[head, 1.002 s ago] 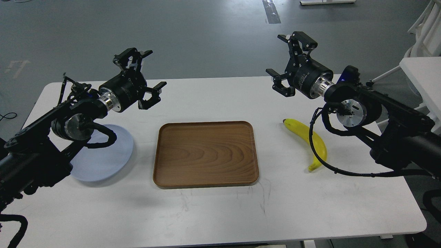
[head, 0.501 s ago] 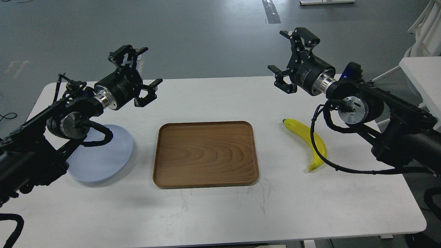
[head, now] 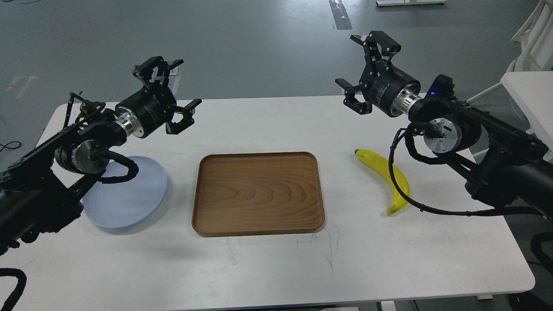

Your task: Place banana on plate with both arms

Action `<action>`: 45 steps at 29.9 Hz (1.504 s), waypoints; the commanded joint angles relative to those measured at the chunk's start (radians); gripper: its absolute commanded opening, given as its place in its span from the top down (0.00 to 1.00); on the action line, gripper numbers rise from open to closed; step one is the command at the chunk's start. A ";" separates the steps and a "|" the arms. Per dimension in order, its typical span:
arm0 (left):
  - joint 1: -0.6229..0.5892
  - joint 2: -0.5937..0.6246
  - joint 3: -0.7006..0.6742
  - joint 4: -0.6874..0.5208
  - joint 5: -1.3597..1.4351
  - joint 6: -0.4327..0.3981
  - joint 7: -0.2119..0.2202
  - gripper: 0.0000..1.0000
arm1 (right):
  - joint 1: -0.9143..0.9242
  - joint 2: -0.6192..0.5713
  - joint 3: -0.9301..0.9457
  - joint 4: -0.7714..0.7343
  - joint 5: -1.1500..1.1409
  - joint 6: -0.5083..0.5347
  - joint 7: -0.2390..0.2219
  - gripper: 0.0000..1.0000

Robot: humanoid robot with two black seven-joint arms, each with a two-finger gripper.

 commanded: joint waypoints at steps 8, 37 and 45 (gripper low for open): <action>0.002 0.000 0.000 0.001 -0.002 0.011 -0.001 0.02 | -0.001 0.002 -0.003 -0.003 -0.001 -0.001 0.000 0.00; -0.012 0.026 0.017 -0.002 0.047 0.006 -0.011 0.02 | -0.011 0.006 -0.003 -0.004 -0.003 -0.011 0.002 0.00; -0.028 0.077 0.015 -0.050 0.563 0.098 -0.056 0.02 | -0.017 0.006 -0.003 -0.004 -0.003 -0.014 0.008 0.00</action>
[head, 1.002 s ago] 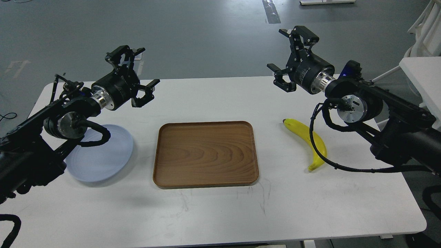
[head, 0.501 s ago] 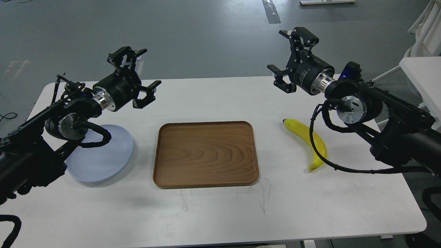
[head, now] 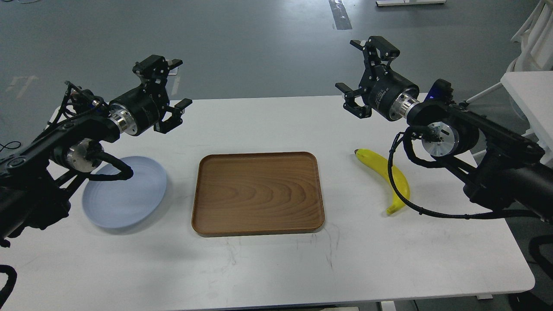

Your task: Place banana on plate with both arms

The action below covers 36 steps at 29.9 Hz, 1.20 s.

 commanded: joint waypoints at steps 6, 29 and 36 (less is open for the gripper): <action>0.017 0.148 0.006 -0.190 0.635 0.193 -0.077 0.02 | -0.004 -0.009 0.000 0.000 0.000 -0.003 0.002 0.00; 0.024 0.520 0.437 -0.262 0.806 0.366 -0.164 0.02 | -0.004 -0.022 0.008 0.000 0.000 -0.003 0.002 0.00; 0.024 0.517 0.512 -0.247 0.804 0.409 -0.187 0.02 | -0.011 -0.051 0.018 0.000 0.000 -0.003 0.002 0.00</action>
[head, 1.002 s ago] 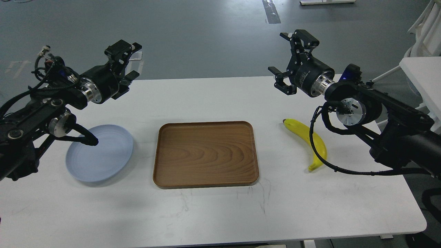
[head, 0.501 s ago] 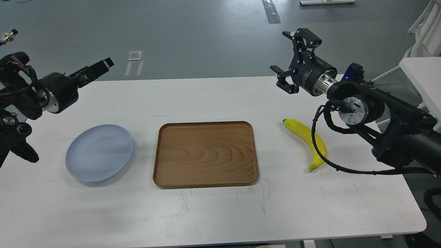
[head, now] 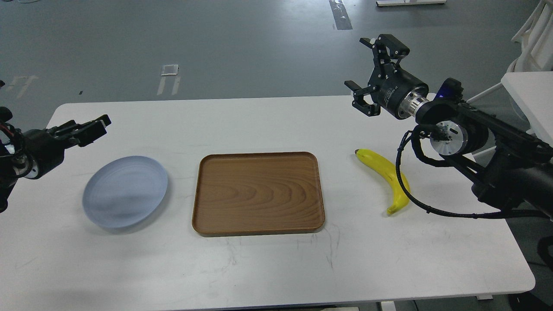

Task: Place banana on plate with both arms
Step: 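Lower the left gripper to the rim of the light blue plate and grasp it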

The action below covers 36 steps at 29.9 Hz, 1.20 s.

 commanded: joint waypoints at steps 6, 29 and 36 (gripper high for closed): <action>0.060 -0.015 0.130 0.075 -0.008 0.082 -0.011 0.13 | -0.003 -0.019 0.008 -0.001 0.000 -0.001 0.001 0.00; 0.189 -0.120 0.128 0.220 -0.023 0.080 -0.046 0.10 | 0.005 -0.047 0.005 0.000 0.000 -0.001 0.001 0.00; 0.209 -0.121 0.128 0.239 -0.025 0.079 -0.047 0.11 | 0.007 -0.053 0.005 0.000 0.000 -0.001 0.001 0.00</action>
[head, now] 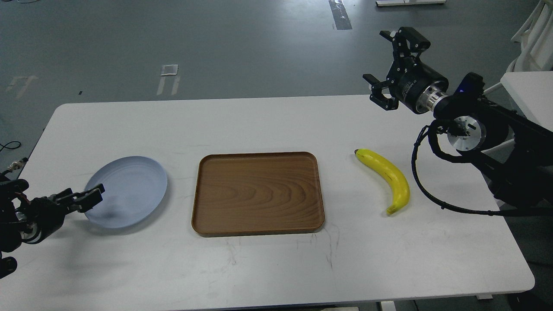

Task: Place banana on plate with both arms
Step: 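Lower the left gripper to the rim of the light blue plate and grasp it, then lift the plate with the left gripper and set it onto the wooden tray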

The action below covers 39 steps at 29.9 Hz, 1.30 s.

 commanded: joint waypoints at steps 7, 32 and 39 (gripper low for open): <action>0.021 -0.001 0.002 0.010 0.001 -0.012 -0.008 0.38 | -0.001 -0.009 -0.001 0.001 0.000 0.000 0.000 0.00; 0.014 0.002 -0.013 -0.005 -0.025 -0.047 -0.011 1.00 | -0.006 -0.023 0.000 0.001 0.000 -0.001 0.002 0.00; -0.060 0.003 -0.012 -0.020 -0.034 -0.052 -0.066 1.00 | -0.003 -0.023 0.003 0.003 0.000 -0.001 0.002 0.00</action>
